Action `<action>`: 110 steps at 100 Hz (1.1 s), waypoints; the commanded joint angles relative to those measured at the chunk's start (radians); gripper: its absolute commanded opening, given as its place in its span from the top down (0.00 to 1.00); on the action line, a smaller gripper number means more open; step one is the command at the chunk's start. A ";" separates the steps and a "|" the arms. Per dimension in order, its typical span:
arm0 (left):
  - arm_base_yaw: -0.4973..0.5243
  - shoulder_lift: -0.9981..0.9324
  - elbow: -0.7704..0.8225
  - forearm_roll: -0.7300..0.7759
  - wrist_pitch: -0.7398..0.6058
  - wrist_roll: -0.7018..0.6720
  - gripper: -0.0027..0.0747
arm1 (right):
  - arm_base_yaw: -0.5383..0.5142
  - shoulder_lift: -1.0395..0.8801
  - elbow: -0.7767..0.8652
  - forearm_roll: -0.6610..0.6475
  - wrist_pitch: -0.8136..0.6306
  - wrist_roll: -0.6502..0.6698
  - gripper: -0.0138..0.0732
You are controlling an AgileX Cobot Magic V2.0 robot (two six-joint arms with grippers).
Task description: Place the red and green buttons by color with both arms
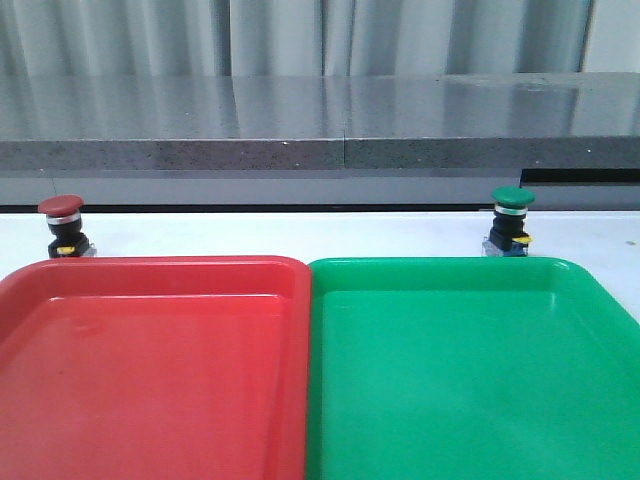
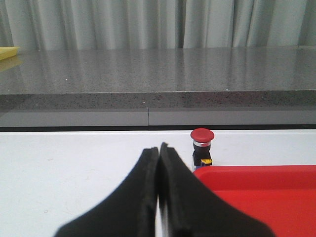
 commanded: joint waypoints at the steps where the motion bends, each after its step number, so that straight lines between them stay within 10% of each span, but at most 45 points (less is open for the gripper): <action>1: 0.000 -0.032 0.011 -0.008 -0.074 -0.003 0.99 | -0.006 -0.022 -0.019 -0.010 -0.077 0.001 0.91; 56: 0.000 -0.032 -0.009 -0.045 -0.142 0.004 0.99 | -0.006 -0.022 -0.019 -0.010 -0.077 0.001 0.91; 110: -0.002 0.164 -0.315 -0.047 0.165 0.004 0.99 | -0.006 -0.022 -0.019 -0.010 -0.077 0.001 0.91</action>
